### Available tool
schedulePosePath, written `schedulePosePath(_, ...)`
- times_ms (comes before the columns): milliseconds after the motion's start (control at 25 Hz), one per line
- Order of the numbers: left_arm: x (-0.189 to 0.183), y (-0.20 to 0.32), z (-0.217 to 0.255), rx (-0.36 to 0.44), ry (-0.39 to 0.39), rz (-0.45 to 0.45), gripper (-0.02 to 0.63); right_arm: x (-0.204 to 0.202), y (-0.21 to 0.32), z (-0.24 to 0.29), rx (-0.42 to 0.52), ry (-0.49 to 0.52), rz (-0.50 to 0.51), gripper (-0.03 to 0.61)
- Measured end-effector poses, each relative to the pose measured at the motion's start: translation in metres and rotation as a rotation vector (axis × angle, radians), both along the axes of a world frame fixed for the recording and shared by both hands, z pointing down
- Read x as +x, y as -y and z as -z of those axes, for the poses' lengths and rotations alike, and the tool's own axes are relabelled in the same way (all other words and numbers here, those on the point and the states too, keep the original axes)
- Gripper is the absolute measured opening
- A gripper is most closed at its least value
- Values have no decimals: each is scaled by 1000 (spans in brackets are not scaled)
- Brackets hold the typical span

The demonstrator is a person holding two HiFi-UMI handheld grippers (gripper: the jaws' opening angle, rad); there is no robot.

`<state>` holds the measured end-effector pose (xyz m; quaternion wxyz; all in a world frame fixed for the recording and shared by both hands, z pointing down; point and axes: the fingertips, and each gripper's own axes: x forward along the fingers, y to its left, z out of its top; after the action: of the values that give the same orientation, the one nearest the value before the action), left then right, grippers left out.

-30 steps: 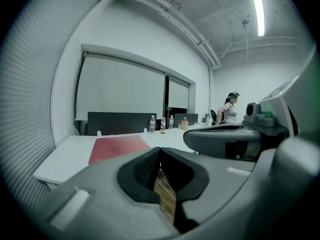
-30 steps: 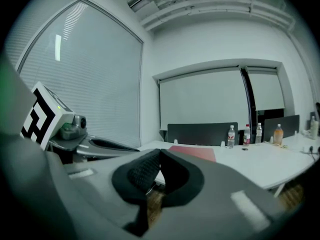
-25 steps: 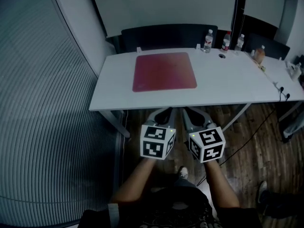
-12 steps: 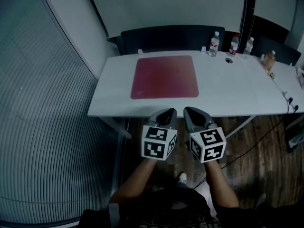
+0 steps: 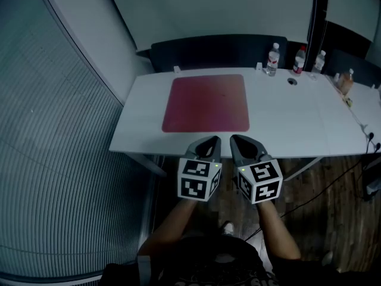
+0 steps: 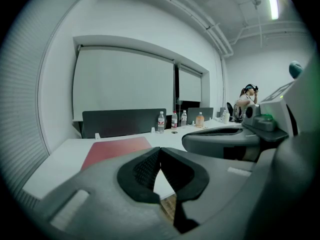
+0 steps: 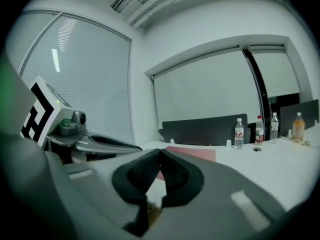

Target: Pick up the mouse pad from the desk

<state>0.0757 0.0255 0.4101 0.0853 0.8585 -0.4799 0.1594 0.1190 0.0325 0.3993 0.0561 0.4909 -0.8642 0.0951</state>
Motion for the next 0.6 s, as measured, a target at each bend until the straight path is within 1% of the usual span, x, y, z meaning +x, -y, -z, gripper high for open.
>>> schedulePosePath(360,-3,25,-3,-6,4,17,6,0,26,-3,-11,2,8,2)
schedulePosePath(600,-17,55,-7,-8,-15,6,6,-11,53,-6,-7,-12,-10,2)
